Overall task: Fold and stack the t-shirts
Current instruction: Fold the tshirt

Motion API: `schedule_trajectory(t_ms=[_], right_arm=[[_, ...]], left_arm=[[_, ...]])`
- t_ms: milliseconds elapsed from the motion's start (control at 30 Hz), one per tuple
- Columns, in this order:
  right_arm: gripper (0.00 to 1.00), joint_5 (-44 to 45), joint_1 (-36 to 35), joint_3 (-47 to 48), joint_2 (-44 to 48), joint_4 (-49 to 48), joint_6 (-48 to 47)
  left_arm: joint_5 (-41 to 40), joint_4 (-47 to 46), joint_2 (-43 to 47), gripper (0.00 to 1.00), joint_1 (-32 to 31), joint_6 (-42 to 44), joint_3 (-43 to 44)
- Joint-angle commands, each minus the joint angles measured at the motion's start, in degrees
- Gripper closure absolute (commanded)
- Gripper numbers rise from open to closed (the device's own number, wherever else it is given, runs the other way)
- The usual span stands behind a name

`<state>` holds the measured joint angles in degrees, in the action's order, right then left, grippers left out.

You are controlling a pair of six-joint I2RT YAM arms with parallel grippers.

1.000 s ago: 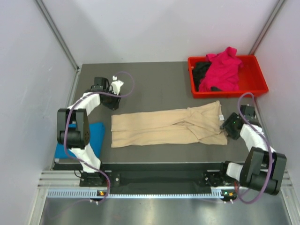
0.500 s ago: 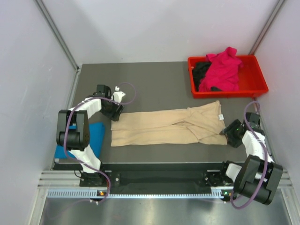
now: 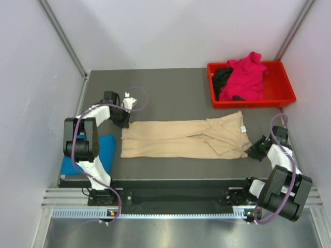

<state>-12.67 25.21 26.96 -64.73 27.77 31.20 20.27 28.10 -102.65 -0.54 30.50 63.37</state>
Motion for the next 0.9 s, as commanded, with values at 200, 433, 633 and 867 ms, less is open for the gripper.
schedule_trajectory(t_ms=[200,433,633,867], right_arm=[[1.0,-7.5,-0.2,-4.5,0.7,4.7,1.0],[0.64,-8.8,-0.2,-6.7,5.1,8.0,1.8],[0.54,-0.5,-0.2,0.6,8.0,8.5,2.4],[0.59,1.6,-3.0,10.7,10.7,8.1,-7.6]], left_arm=[[-4.3,-3.6,-7.3,1.0,6.2,-2.8,10.9],[-7.0,-1.9,-9.7,0.87,6.2,-2.1,15.4],[-6.3,-0.8,-7.3,0.46,2.8,-3.7,16.5],[-9.4,-2.7,2.4,0.47,-10.0,-5.5,16.3]])
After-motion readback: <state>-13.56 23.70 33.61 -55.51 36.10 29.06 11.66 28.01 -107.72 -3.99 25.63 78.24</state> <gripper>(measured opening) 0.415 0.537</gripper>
